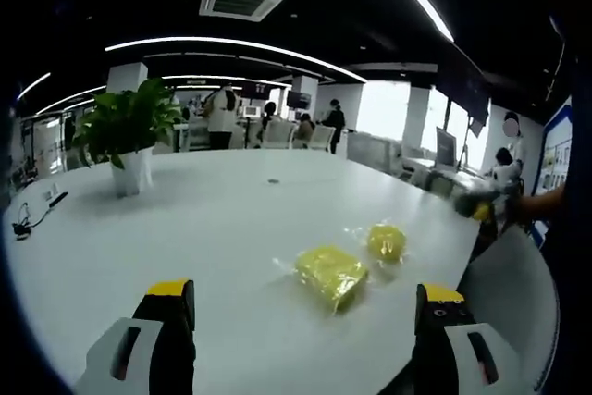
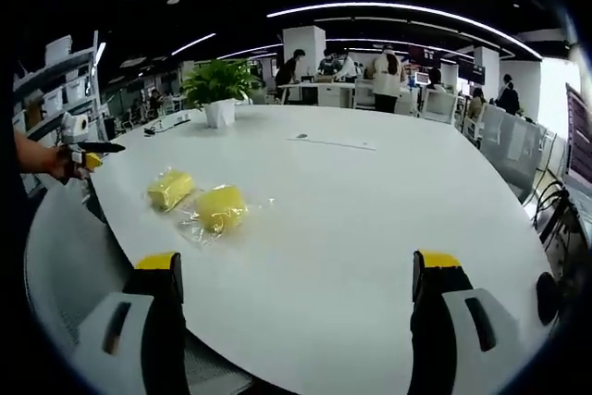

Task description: Compare the silicone blocks by pressing each to a similar depth, holding the contact briefly, and releasing to observe deformation and rebound differences across the visible hardness samples.

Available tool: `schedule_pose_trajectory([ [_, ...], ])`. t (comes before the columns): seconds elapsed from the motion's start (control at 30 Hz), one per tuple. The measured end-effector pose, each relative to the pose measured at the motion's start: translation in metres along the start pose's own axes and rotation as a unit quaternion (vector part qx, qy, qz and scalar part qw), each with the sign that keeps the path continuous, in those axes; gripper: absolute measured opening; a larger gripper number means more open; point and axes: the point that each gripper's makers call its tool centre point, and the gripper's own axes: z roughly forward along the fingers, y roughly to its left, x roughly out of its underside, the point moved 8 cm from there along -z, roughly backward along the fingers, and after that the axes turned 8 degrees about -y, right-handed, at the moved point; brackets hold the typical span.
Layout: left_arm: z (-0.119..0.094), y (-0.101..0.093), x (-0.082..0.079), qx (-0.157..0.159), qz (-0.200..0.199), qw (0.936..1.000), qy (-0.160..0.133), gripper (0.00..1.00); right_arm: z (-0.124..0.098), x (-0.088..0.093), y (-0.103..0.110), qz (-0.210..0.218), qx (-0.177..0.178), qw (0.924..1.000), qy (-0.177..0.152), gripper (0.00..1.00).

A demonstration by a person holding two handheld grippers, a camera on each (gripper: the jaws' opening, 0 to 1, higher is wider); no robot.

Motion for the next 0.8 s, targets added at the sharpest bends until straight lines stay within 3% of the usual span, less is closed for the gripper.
schedule_pose_trajectory([
  [0.07,0.0,-0.001,-0.002,0.0,-0.001,1.0,-0.008,1.0,0.001,0.0,0.005,0.014,-0.005,0.9998,0.01,0.97],
  [0.13,0.001,0.001,0.001,0.0,0.001,0.9999,-0.016,1.0,0.0,0.0,0.009,-0.007,-0.008,0.9999,-0.002,0.97],
  [0.27,-0.001,0.005,0.009,-0.011,-0.002,0.9999,-0.008,1.0,0.001,0.01,0.013,-0.024,-0.036,0.9986,0.029,0.97],
  [0.43,-0.006,0.005,-0.003,-0.008,-0.008,0.9998,-0.017,1.0,0.0,0.008,0.006,-0.012,-0.014,0.9997,0.017,0.97],
  [0.63,-0.001,0.012,0.001,-0.006,-0.025,0.9997,0.004,1.0,-0.001,0.009,0.009,-0.021,-0.008,0.9997,0.011,0.97],
  [0.8,0.003,0.01,0.002,0.001,-0.035,0.9994,0.0,1.0,-0.007,0.012,0.006,-0.014,0.0,0.9998,0.014,0.97],
])
